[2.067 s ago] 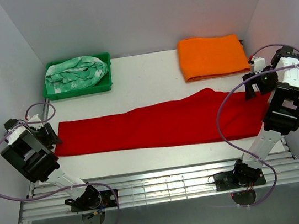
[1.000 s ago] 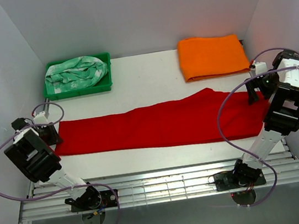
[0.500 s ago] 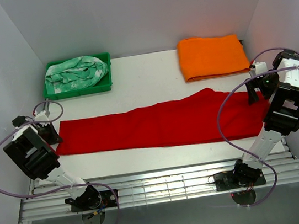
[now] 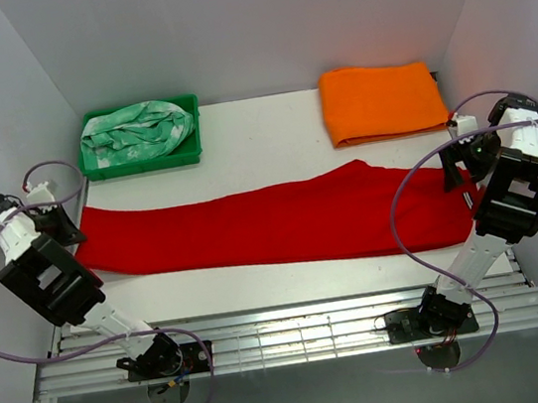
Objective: Fold and stack the trousers
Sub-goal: Fold the trousers
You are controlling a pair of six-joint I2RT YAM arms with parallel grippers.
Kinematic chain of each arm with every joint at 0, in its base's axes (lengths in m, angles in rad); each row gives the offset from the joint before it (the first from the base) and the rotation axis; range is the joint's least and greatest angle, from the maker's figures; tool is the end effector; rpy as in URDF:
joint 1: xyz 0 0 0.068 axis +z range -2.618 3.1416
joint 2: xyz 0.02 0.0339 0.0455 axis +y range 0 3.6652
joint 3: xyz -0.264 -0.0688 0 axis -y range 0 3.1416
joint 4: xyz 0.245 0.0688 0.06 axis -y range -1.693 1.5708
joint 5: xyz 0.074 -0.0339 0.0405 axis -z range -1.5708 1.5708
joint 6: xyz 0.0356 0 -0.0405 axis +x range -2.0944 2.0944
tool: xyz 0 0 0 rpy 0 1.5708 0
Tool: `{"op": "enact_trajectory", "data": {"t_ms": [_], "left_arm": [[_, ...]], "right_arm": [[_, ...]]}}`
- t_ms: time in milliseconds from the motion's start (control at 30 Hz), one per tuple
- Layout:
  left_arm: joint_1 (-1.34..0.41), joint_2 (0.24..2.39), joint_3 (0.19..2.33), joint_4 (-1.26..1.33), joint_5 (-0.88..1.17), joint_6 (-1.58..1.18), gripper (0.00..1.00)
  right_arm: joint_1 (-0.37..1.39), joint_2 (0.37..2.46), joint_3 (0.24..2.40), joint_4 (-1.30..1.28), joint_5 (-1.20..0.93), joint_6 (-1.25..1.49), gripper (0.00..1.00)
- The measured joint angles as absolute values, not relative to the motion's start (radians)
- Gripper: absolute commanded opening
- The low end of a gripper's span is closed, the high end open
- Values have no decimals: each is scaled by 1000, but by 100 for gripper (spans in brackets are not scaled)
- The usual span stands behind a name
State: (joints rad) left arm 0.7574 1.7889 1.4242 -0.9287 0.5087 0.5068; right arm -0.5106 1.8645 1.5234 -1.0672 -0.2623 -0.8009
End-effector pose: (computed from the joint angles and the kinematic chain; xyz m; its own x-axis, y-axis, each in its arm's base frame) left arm 0.2707 0.2321 0.2388 -0.8552 -0.2252 -0.4668 -0.1007 0.9557 -0.2766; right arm 0.3229 -0.1703 0.2338 -0.9119 -0.2840 -0.2963 -0.3151 0.9470 0.0620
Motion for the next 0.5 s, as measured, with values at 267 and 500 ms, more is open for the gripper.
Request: {"op": "enact_trajectory", "data": {"t_ms": [267, 500], "left_arm": [[669, 1641, 1480, -1031, 572, 532, 0], [316, 1494, 1489, -1054, 661, 398, 0]], "right_arm": [[-511, 1864, 1521, -1076, -298, -818, 94], [-517, 1864, 1513, -1079, -310, -825, 92]]}}
